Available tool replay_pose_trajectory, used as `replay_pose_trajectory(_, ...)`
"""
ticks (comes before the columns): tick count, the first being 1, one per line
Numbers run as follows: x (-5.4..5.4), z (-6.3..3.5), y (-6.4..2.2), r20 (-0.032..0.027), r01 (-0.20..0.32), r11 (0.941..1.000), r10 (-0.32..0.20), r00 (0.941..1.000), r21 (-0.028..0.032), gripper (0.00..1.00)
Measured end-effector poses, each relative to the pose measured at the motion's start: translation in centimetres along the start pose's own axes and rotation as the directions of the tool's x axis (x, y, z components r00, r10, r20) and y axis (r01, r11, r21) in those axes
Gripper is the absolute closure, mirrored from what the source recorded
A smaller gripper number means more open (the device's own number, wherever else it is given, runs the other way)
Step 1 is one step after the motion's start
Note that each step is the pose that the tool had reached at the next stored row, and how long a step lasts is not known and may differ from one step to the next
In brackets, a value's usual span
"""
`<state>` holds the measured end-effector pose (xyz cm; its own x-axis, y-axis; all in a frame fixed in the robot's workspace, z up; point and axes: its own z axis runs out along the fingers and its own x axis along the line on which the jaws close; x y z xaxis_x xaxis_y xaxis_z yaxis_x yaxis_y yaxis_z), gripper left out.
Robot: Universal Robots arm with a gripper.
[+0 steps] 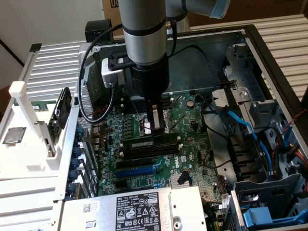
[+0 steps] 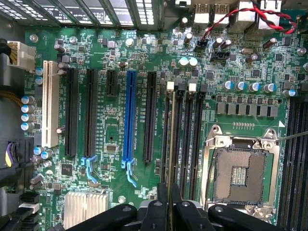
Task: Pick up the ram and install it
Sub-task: 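Insert the ram into the slot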
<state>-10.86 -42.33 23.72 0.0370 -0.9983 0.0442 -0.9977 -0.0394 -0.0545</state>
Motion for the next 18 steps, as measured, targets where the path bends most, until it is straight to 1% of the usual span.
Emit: replay_pose_trajectory(18,0.03,0.26,-0.01,-0.0003,-0.007,1.0,0.007,1.0,-0.0003,0.87)
